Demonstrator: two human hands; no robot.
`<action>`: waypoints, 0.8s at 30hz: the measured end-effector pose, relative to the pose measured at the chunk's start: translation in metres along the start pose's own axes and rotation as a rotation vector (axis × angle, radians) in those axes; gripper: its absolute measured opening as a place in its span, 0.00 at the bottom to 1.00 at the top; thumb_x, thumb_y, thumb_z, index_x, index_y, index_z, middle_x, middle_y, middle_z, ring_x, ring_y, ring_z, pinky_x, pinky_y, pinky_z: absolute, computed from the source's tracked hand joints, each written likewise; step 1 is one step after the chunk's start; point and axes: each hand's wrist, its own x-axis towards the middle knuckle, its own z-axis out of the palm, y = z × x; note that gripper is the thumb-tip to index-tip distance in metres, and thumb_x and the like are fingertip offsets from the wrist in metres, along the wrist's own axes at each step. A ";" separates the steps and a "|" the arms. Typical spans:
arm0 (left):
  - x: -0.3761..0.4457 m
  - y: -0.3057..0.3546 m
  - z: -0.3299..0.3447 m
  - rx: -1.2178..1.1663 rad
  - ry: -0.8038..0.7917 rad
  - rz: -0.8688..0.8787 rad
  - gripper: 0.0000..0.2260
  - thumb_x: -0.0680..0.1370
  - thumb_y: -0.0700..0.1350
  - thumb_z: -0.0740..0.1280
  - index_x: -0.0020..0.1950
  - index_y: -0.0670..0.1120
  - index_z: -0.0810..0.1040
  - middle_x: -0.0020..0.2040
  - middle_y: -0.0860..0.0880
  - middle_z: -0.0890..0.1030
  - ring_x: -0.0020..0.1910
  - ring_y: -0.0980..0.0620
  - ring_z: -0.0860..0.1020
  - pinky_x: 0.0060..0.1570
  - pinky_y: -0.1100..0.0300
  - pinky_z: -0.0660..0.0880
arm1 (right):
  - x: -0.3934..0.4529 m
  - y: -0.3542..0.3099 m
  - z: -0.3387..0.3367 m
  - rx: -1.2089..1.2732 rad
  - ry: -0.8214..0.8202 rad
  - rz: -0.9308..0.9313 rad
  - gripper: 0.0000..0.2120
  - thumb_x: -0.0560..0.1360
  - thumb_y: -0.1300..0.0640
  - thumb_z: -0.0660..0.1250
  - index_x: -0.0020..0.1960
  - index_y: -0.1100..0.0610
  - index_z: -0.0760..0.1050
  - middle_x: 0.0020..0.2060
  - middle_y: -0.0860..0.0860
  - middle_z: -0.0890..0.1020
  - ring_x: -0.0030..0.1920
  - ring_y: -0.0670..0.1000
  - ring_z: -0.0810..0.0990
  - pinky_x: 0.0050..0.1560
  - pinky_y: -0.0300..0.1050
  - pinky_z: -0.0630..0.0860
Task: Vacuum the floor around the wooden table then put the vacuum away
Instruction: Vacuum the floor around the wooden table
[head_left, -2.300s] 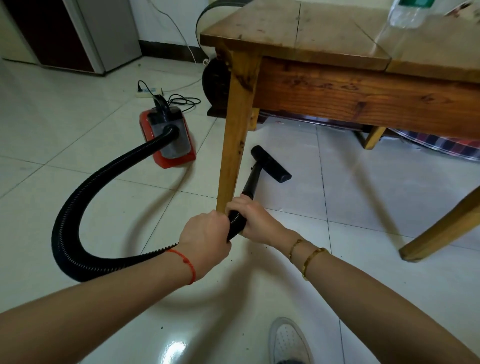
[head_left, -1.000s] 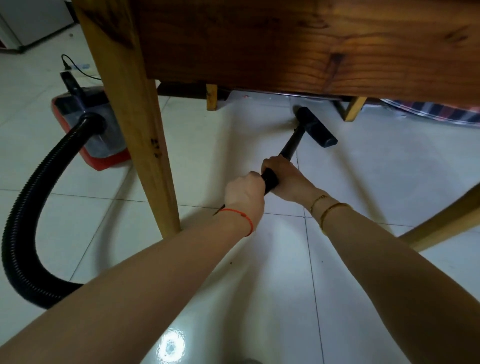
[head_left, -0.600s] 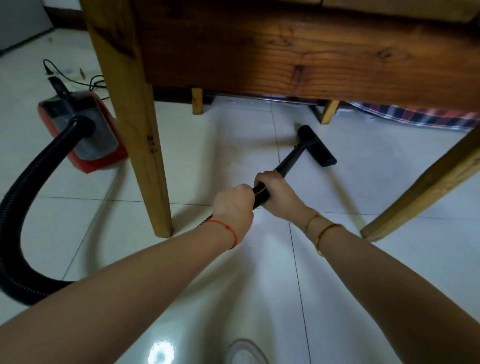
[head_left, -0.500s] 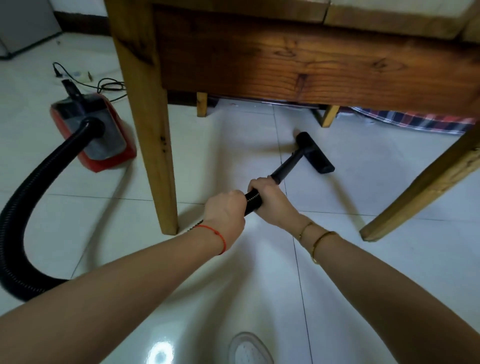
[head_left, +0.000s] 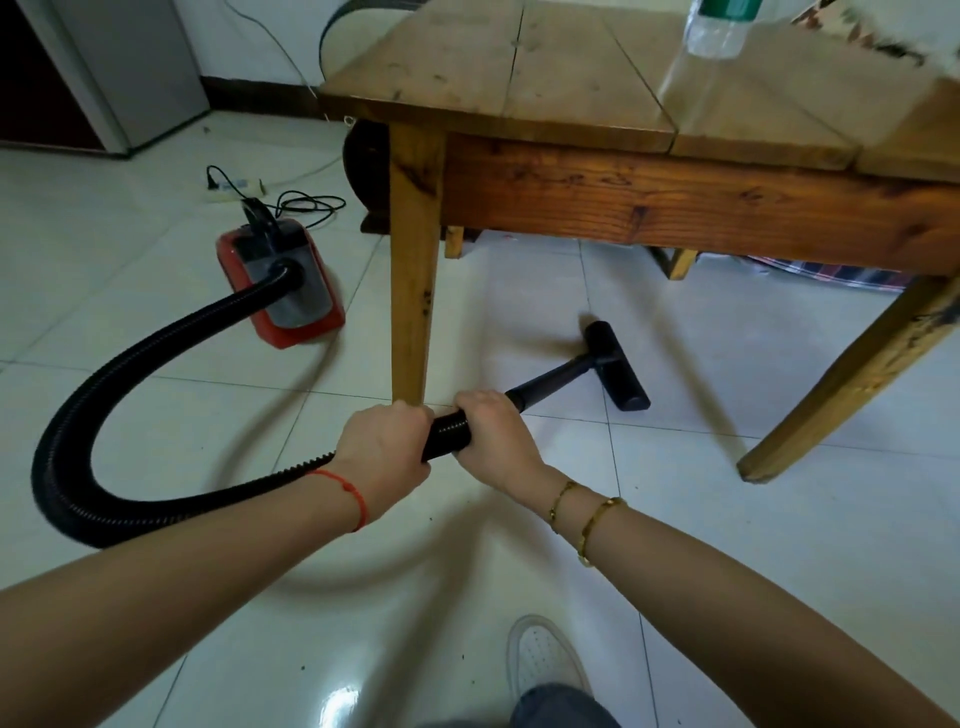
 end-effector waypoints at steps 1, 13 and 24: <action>-0.004 -0.002 -0.002 0.010 0.002 0.006 0.12 0.75 0.45 0.64 0.59 0.50 0.74 0.45 0.49 0.77 0.44 0.48 0.79 0.37 0.59 0.70 | -0.002 -0.005 -0.001 -0.012 0.010 0.002 0.07 0.68 0.63 0.69 0.44 0.57 0.74 0.41 0.53 0.79 0.45 0.55 0.75 0.48 0.46 0.73; 0.007 0.044 -0.017 0.056 0.053 0.121 0.11 0.76 0.44 0.64 0.58 0.48 0.74 0.48 0.48 0.79 0.44 0.47 0.80 0.36 0.58 0.70 | -0.030 0.030 -0.021 0.069 0.173 0.158 0.07 0.68 0.67 0.67 0.42 0.57 0.71 0.40 0.51 0.77 0.45 0.52 0.72 0.45 0.43 0.72; 0.056 0.137 -0.013 -0.008 0.092 0.232 0.11 0.76 0.40 0.64 0.58 0.46 0.74 0.52 0.47 0.78 0.48 0.48 0.79 0.39 0.59 0.67 | -0.049 0.123 -0.062 0.013 0.178 0.307 0.08 0.68 0.68 0.68 0.44 0.59 0.73 0.40 0.54 0.78 0.46 0.54 0.73 0.46 0.41 0.69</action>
